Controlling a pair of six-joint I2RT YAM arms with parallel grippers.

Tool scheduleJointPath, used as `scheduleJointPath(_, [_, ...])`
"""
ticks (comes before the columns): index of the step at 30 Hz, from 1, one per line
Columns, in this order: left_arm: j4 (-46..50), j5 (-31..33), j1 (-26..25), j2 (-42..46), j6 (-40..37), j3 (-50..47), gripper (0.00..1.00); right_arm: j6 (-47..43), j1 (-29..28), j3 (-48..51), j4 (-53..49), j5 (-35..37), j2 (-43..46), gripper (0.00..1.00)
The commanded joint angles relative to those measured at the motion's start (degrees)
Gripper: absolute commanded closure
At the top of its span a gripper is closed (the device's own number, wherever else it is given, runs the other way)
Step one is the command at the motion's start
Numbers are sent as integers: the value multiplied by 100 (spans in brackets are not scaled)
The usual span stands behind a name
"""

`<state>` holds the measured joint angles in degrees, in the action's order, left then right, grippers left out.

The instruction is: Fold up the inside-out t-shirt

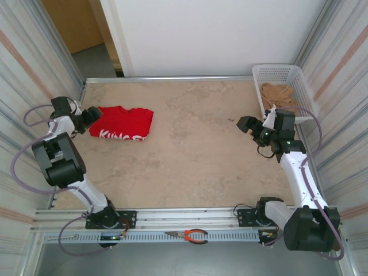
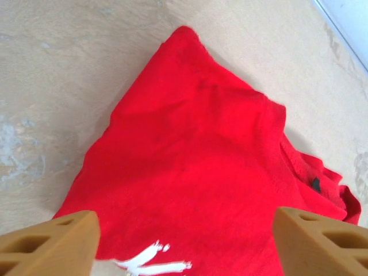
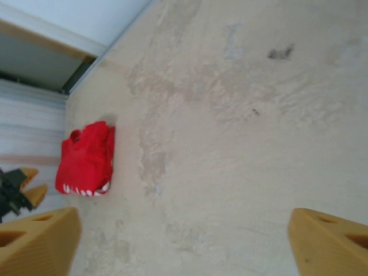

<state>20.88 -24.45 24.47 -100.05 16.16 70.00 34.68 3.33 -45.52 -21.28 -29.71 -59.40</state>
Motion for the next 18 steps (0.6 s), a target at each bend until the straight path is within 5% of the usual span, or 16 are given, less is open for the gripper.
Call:
scheduleJointPath(1, [465,-156,-51,528,-288,34,11,-348,132,-129,-419,471,68,1])
scheduleJointPath(2, [429,-157,-102,742,-268,-56,2,-402,152,-186,-497,744,25,1])
scheduleJointPath(9, [105,959,-1209,2727,-416,-1207,1,-546,181,-76,91,2556,-182,1])
scheduleJointPath(18, [-3288,2903,-2225,4593,-759,-4388,1,-1669,-245,769,2242,4124,-783,1])
